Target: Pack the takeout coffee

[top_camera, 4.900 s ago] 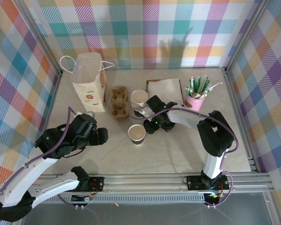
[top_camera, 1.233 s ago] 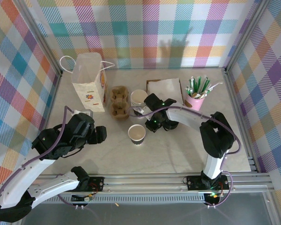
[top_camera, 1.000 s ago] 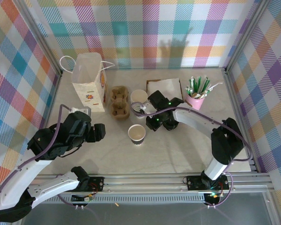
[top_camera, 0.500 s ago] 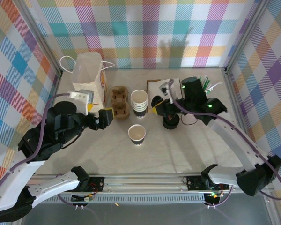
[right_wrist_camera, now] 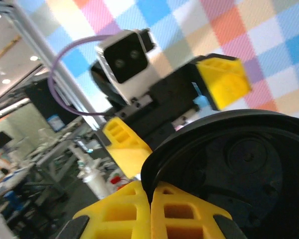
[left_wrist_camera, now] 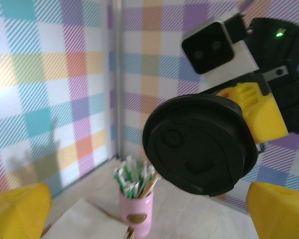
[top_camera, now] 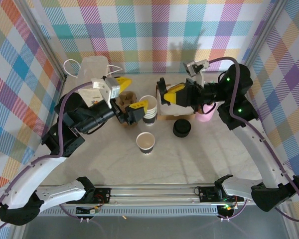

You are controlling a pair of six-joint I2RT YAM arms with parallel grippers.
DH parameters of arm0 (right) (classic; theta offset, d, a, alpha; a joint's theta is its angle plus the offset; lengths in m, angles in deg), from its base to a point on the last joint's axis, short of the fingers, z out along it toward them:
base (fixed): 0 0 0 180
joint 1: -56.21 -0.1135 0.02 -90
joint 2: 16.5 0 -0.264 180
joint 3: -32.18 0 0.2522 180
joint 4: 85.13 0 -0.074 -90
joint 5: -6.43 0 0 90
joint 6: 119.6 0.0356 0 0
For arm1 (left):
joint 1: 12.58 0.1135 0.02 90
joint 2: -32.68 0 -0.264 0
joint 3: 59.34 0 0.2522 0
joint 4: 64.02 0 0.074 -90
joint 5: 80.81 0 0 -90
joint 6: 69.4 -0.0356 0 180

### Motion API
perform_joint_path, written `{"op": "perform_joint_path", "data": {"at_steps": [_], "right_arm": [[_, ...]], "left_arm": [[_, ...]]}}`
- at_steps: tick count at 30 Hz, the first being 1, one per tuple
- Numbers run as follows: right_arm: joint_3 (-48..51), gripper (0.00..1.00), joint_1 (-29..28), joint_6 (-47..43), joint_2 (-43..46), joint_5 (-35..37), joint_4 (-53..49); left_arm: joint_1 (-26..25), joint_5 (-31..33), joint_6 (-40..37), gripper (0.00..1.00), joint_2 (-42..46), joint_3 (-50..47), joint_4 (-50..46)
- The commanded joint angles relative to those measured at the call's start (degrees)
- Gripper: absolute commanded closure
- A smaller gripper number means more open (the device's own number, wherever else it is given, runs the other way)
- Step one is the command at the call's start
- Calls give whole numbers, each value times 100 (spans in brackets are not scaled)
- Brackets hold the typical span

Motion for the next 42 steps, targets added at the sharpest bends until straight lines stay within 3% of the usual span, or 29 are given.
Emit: {"op": "perform_joint_path", "data": {"at_steps": [1, 14, 42], "right_arm": [[-240, 100, 24, 1334, -48, -596, 1489], [-468, 100, 24, 1389, -10, -221, 1370], [-169, 100, -46, 1744, -82, 122, 1768]], "left_arm": [[44, -927, -34, 0, -84, 8, 995], [10, -1277, 390, 2, -529, 301, 1444], [-281, -1166, 303, 10, -930, 410, 1630]]}}
